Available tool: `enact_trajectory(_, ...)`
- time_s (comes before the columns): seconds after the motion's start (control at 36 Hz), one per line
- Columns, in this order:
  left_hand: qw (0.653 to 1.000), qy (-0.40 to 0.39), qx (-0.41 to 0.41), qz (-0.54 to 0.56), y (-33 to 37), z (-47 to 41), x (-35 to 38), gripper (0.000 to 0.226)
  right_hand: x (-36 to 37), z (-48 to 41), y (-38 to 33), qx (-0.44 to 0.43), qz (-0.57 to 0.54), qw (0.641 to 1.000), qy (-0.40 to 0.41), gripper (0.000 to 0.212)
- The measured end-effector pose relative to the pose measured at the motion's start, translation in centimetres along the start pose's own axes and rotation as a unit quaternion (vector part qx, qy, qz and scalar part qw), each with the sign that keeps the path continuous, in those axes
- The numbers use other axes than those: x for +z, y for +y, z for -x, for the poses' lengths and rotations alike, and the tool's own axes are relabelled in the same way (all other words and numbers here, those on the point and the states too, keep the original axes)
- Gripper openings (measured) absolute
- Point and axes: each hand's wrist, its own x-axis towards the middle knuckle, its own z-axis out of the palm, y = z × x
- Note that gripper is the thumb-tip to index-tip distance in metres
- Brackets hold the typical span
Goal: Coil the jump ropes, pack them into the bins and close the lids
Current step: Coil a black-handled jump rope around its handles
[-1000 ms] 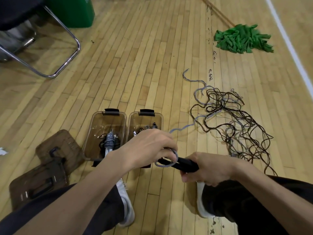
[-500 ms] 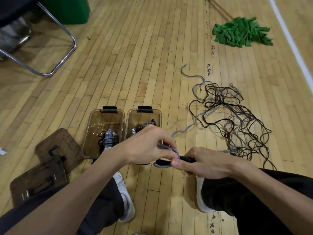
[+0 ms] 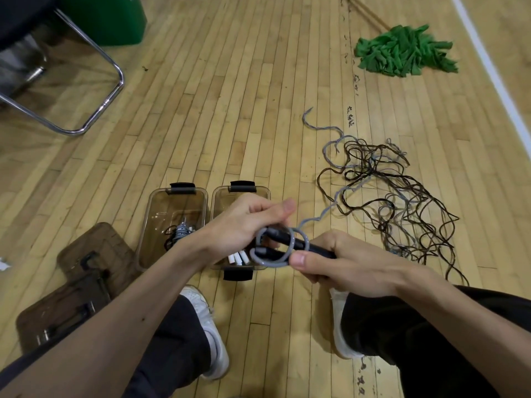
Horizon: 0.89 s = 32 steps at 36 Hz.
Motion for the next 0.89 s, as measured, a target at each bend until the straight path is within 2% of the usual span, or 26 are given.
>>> enact_trajectory(0.17, 0.999, 0.005, -0.007, -0.038, -0.5, -0.5, 0.8, 0.079, -0.6, 0.4, 0.0, -0.027, -0.044, 0.998, 0.03, 0.048)
enact_trajectory(0.28, 0.998, 0.007, 0.013, -0.055, -1.3, -0.7, 0.7, 0.05, -0.9, 0.6, -0.2, -0.043, -0.058, 0.996, 0.049, 0.048)
enact_trajectory(0.31, 0.998, 0.01, 0.014, -0.057, -1.5, -0.7, 0.7, 0.049, -1.1, 0.6, -0.2, -0.045, -0.062, 0.995, 0.057, 0.049)
enact_trajectory(0.47, 0.991, 0.05, -0.031, -0.123, -3.3, -0.9, 1.2, 0.089, -1.8, 0.8, -0.7, -0.075, -0.124, 0.984, 0.105, 0.048)
enact_trajectory(0.56, 0.984, 0.063, -0.053, -0.158, -3.8, -0.7, 1.1, 0.094, -2.6, 1.1, -1.2, -0.097, -0.143, 0.975, 0.137, 0.047)
enact_trajectory(0.69, 0.966, 0.094, -0.072, -0.228, -4.0, -0.3, 0.4, 0.084, -4.0, 1.3, -0.9, -0.086, -0.162, 0.961, 0.208, 0.048)
enact_trajectory(0.81, 0.956, 0.1, -0.007, -0.276, -3.3, -0.4, 0.4, 0.04, -4.9, 1.1, -0.3, -0.039, -0.174, 0.949, 0.261, 0.055)
enact_trajectory(0.89, 0.942, 0.1, 0.025, -0.32, -2.6, -0.4, 0.8, 0.034, -5.3, 0.8, 0.2, -0.01, -0.173, 0.941, 0.292, 0.054)
